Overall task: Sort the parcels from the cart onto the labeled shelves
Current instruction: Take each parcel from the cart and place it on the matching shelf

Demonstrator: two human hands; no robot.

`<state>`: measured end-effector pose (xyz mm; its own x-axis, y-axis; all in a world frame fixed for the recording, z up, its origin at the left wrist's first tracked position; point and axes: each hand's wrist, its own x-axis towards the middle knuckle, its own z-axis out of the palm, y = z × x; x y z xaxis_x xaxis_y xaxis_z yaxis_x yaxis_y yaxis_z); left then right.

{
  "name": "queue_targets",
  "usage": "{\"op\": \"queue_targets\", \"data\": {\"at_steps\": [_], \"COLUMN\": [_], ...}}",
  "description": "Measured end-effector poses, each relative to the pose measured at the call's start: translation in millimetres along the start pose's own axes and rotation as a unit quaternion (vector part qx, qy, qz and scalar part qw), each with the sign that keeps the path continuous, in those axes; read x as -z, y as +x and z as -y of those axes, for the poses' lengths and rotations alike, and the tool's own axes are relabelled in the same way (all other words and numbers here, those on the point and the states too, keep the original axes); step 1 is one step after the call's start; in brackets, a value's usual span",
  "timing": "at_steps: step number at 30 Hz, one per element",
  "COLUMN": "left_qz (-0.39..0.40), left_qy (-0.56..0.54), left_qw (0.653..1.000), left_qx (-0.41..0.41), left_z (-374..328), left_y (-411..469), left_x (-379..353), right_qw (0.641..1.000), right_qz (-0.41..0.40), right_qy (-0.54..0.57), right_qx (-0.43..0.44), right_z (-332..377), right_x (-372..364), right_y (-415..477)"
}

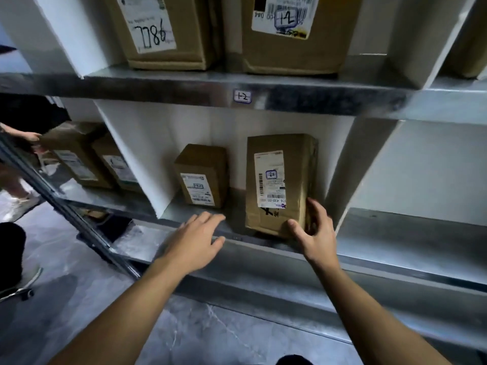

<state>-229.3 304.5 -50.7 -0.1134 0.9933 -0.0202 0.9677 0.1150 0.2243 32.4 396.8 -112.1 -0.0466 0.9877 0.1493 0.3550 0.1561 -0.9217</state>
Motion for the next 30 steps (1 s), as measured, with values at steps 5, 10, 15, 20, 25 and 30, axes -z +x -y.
{"op": "queue_targets", "data": {"at_steps": [5,10,15,20,25,30], "left_qz": [0.015,0.022,0.029,0.022,0.022,0.017], "left_qy": [-0.035,-0.054,-0.067,-0.085,-0.096,-0.098], "left_qw": [0.999,0.998,0.997,0.996,0.995,0.995], "left_qx": [-0.018,-0.018,-0.017,-0.013,-0.011,-0.012], "left_z": [7.4,11.2,9.4,8.5,15.6,27.4], "left_y": [26.9,50.5,66.8,72.4,65.6,56.8], "left_x": [-3.5,-7.2,-11.5,-15.3,-15.7,-12.6], "right_qw": [1.0,1.0,0.999,0.993,0.987,0.985], "right_qz": [-0.006,0.016,0.026,-0.018,-0.03,-0.03], "right_qy": [-0.023,-0.025,-0.023,0.071,0.12,0.133], "right_qx": [-0.005,0.002,-0.026,-0.091,-0.101,-0.102], "right_z": [-7.5,-9.3,-16.4,-14.7,-11.2,-3.7], "right_x": [-7.4,-4.6,-16.8,-34.6,-43.1,-49.0], "right_y": [11.7,24.6,37.1,46.8,55.4,62.0]}}
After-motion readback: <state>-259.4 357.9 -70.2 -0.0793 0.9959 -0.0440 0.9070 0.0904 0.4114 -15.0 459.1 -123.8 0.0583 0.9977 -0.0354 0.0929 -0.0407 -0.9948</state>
